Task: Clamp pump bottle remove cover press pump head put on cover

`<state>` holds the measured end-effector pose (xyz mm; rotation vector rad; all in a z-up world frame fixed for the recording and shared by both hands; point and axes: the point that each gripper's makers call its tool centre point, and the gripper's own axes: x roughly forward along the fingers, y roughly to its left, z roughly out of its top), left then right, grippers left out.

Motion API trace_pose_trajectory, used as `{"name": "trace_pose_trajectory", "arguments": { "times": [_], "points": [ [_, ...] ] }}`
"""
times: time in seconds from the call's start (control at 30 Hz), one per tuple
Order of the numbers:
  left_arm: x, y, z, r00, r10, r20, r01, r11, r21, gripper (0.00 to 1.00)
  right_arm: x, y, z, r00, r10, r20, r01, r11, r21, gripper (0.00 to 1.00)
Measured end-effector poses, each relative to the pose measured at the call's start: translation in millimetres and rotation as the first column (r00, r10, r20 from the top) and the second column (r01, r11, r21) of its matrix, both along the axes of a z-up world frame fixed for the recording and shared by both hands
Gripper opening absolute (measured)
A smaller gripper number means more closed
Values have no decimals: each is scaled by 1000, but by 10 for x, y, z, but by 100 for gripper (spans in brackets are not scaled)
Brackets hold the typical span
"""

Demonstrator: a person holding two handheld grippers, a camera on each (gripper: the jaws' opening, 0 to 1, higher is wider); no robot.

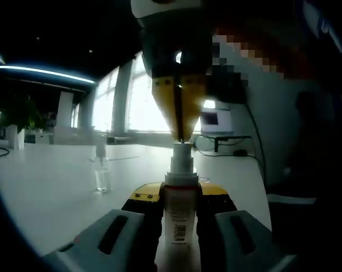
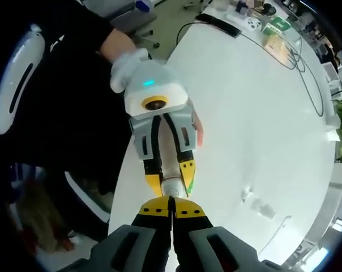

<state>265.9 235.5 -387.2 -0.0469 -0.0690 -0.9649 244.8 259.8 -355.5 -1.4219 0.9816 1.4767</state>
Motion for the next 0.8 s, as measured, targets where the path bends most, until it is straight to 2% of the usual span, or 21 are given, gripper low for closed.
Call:
{"name": "trace_pose_trajectory", "arguments": {
  "times": [0.8],
  "points": [
    [5,3,-5,1000,0,1,0,1000,1,13,-1,1,-6,1000,11,1,-11,1000,-11,0]
  ]
}}
